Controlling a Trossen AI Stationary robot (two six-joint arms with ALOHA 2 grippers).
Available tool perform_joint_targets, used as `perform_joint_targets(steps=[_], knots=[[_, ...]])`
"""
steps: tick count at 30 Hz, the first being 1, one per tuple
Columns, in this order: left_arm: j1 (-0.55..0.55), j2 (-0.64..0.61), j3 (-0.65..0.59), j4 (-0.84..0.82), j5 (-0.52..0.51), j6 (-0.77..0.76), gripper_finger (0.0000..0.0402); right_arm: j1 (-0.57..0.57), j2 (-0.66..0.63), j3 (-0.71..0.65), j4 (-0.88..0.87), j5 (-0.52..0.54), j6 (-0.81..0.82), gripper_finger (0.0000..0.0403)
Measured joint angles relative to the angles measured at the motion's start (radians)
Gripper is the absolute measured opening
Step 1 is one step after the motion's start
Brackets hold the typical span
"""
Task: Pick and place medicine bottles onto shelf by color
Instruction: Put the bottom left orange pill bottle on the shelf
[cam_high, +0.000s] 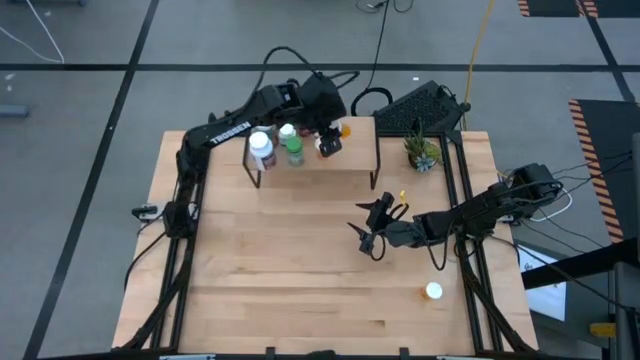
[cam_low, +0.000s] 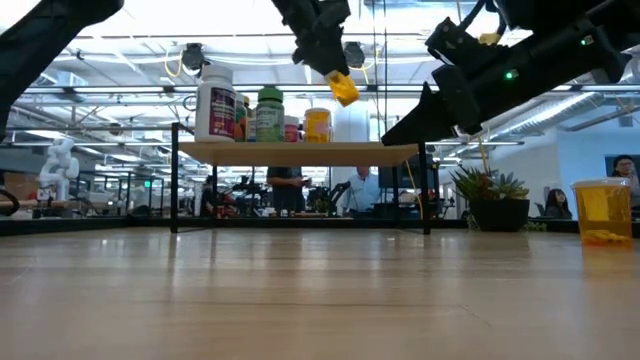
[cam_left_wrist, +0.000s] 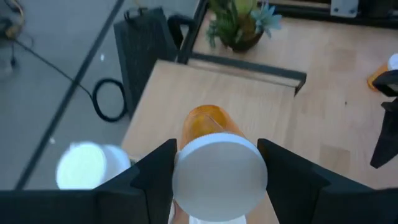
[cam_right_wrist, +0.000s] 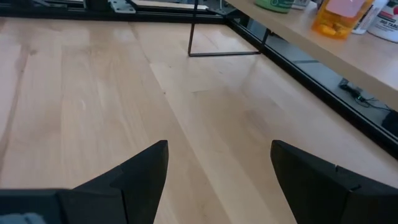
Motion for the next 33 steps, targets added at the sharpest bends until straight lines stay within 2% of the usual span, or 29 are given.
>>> perform_joint_targets(steps=[7, 12, 15, 17, 20, 22, 29, 33], knots=[[-0.031, 0.000, 0.001, -0.001, 0.000, 0.070, 0.0215, -0.001, -0.008, 0.000, 0.020, 0.061, -0.032, 0.0277], [-0.088, -0.017, 0.001, -0.044, 0.000, 0.192, 0.0208, 0.000, -0.148, -0.001, 0.121, 0.153, -0.302, 0.0277], [-0.130, -0.033, -0.001, -0.099, 0.001, 0.262, 0.0206, -0.028, -0.275, 0.001, 0.192, 0.145, -0.456, 0.0277], [-0.160, -0.037, -0.001, -0.098, 0.007, 0.289, 0.0209, -0.076, -0.351, 0.001, 0.170, 0.055, -0.476, 0.0277], [-0.199, -0.046, -0.002, -0.118, 0.031, 0.312, 0.0216, -0.177, -0.411, 0.001, 0.107, -0.233, -0.382, 0.0277], [-0.225, -0.050, -0.002, -0.119, 0.049, 0.336, 0.0215, -0.230, -0.415, 0.001, 0.081, -0.352, -0.322, 0.0277], [-0.301, -0.049, -0.002, -0.137, 0.052, 0.379, 0.0210, -0.275, -0.401, 0.000, 0.067, -0.480, -0.281, 0.0277], [-0.315, -0.050, -0.002, -0.123, 0.016, 0.371, 0.0219, -0.274, -0.396, 0.000, 0.055, -0.443, -0.222, 0.0277]])
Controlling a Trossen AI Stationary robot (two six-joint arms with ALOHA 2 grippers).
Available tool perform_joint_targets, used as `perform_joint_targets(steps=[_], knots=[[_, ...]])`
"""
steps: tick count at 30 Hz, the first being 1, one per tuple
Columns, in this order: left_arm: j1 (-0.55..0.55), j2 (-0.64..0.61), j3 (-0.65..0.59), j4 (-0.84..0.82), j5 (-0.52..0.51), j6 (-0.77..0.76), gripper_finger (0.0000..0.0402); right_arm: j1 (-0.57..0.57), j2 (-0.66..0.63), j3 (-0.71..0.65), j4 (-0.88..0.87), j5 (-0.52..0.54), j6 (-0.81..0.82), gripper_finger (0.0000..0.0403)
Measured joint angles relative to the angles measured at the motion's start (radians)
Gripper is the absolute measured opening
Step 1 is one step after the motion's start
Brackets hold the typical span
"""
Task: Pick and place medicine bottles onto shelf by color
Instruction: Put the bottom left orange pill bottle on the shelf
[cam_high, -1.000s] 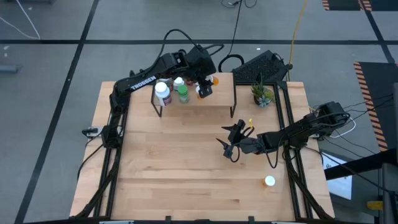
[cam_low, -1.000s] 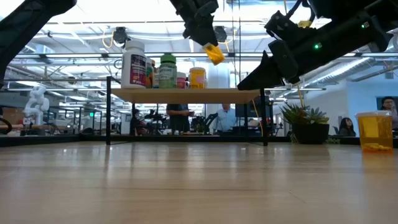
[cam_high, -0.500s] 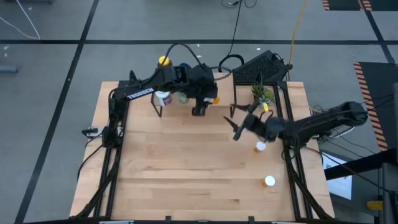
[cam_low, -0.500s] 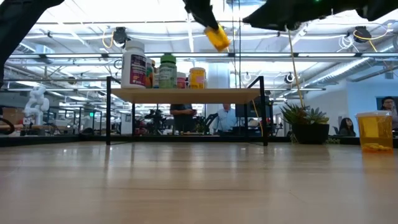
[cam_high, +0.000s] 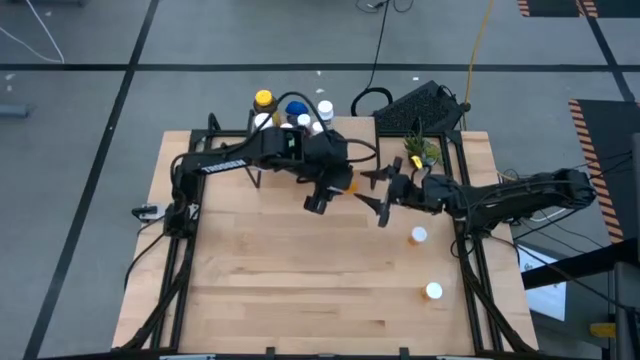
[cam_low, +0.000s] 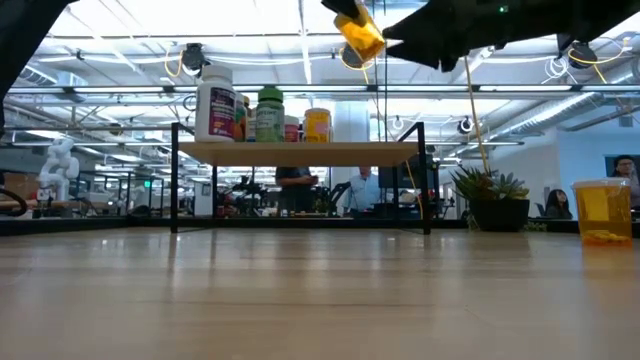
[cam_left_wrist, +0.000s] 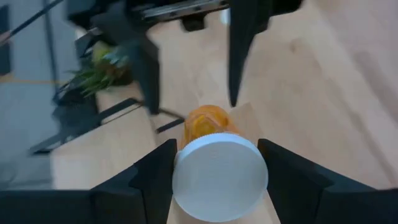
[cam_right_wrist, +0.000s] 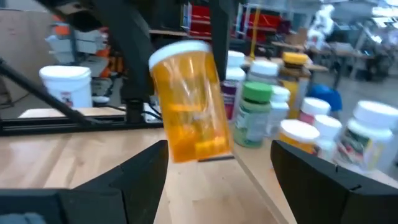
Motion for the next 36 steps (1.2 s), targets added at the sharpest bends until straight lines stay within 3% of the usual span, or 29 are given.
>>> perform_joint_targets(steps=[5, 10, 15, 23, 30, 36], knots=[[0.021, 0.000, 0.000, -0.001, -0.158, -0.067, 0.0221, 0.001, -0.008, 0.000, -0.062, 0.090, 0.020, 0.0277], [0.054, 0.002, 0.000, 0.009, -0.168, -0.100, 0.0222, 0.010, -0.012, 0.000, -0.131, 0.097, 0.060, 0.0277], [0.094, 0.020, 0.002, 0.123, -0.158, -0.157, 0.0222, 0.040, 0.034, -0.005, -0.196, 0.098, 0.137, 0.0277], [0.175, 0.084, 0.001, 0.344, -0.118, -0.157, 0.0222, 0.172, 0.175, -0.041, -0.003, 0.096, 0.296, 0.0277], [0.250, 0.138, 0.000, 0.313, -0.057, -0.186, 0.0223, 0.275, 0.339, -0.042, 0.209, 0.126, 0.305, 0.0277], [0.301, 0.177, 0.000, 0.247, -0.018, -0.210, 0.0223, 0.281, 0.408, -0.045, 0.231, 0.123, 0.308, 0.0277]])
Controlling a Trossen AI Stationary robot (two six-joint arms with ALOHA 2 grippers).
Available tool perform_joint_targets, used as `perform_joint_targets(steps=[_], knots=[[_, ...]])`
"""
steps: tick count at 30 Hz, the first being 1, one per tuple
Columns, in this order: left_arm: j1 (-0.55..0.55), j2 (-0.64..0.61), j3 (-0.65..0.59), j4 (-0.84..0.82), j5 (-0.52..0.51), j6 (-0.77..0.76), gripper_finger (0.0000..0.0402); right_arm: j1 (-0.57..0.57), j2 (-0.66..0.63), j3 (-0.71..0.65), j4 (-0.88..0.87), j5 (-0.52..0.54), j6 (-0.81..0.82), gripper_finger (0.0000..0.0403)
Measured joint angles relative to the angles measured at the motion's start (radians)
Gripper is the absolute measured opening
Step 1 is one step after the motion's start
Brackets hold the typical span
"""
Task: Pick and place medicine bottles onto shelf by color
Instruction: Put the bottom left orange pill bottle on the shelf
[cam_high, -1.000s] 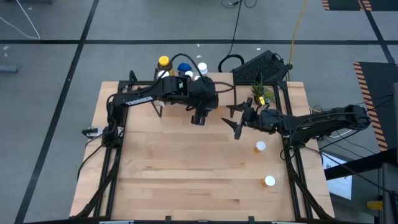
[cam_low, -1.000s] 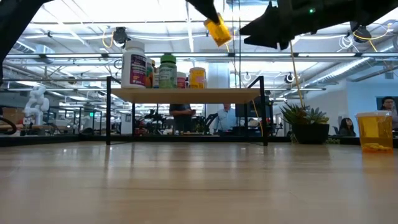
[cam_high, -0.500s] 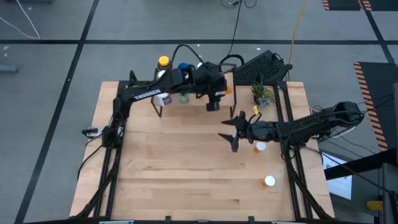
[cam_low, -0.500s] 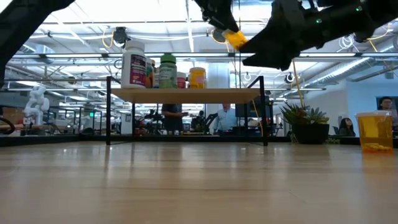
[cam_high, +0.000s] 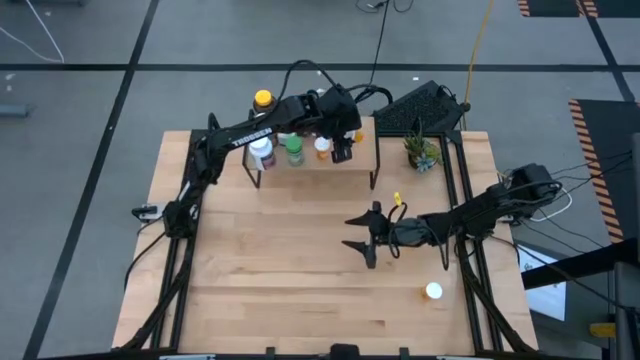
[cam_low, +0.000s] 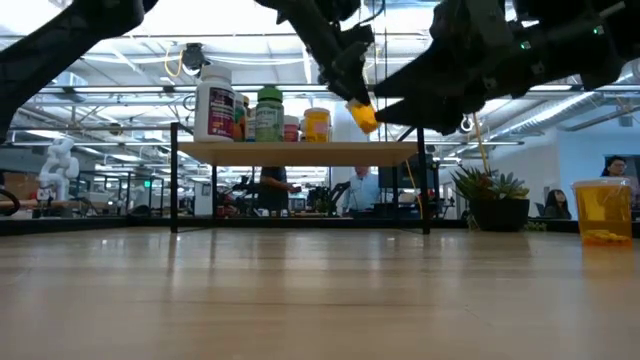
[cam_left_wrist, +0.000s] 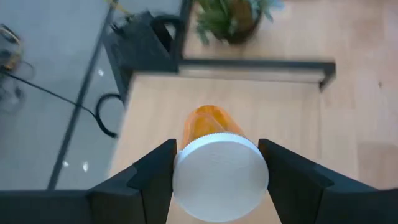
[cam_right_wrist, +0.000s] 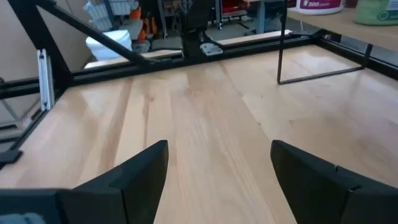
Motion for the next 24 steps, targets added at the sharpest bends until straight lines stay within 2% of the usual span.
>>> perform_joint_targets(steps=[3, 24], knots=[[0.010, 0.002, 0.000, -0.059, 0.001, 0.002, 0.0223, 0.000, 0.001, 0.001, 0.004, 0.001, -0.003, 0.0277], [0.058, 0.011, 0.000, -0.096, -0.017, -0.007, 0.0223, 0.000, -0.010, 0.001, 0.006, 0.001, -0.013, 0.0277]])
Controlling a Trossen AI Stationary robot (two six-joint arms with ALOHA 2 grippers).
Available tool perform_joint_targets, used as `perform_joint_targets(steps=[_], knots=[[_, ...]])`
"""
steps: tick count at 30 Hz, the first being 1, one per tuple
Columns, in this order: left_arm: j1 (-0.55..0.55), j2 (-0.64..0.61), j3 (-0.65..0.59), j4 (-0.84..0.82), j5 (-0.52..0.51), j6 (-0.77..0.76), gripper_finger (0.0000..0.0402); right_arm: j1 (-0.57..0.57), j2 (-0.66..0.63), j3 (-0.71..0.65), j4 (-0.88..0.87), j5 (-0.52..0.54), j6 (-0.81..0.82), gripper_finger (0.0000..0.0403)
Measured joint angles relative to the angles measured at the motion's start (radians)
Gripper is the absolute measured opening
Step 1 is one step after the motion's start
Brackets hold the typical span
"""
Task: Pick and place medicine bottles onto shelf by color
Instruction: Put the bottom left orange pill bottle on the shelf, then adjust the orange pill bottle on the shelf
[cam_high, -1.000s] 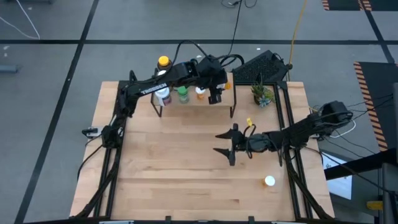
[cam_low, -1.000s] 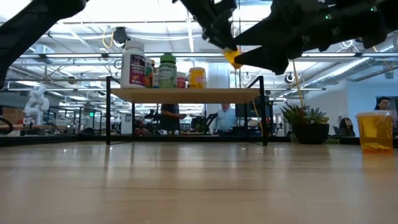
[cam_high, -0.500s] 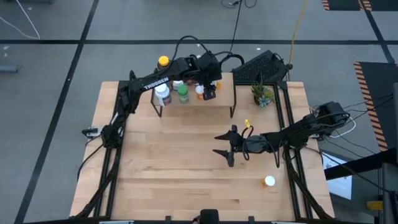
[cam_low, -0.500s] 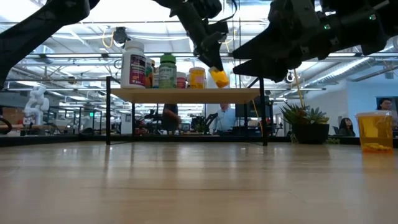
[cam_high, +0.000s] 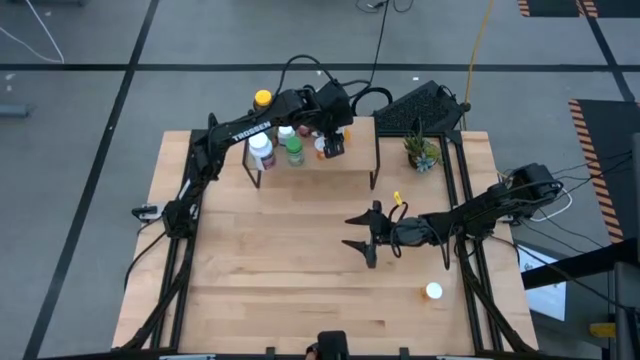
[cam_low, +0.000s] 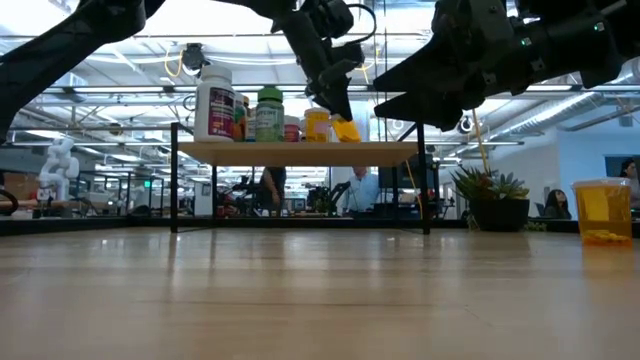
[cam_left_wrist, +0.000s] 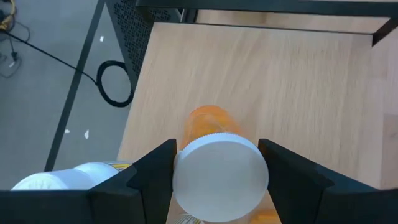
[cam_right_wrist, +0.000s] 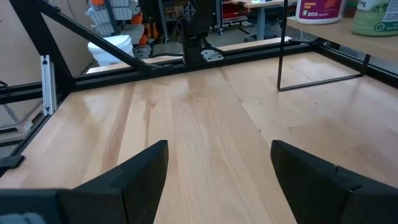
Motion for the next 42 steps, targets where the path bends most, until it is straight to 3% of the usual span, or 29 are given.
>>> perform_joint_targets(steps=[29, 42], knots=[[0.004, 0.000, 0.000, 0.009, 0.000, -0.013, 0.0224, 0.000, 0.000, 0.000, -0.006, 0.000, 0.000, 0.0277], [0.004, 0.000, 0.000, 0.017, 0.000, -0.017, 0.0287, 0.000, 0.000, 0.000, -0.006, 0.000, 0.001, 0.0277]])
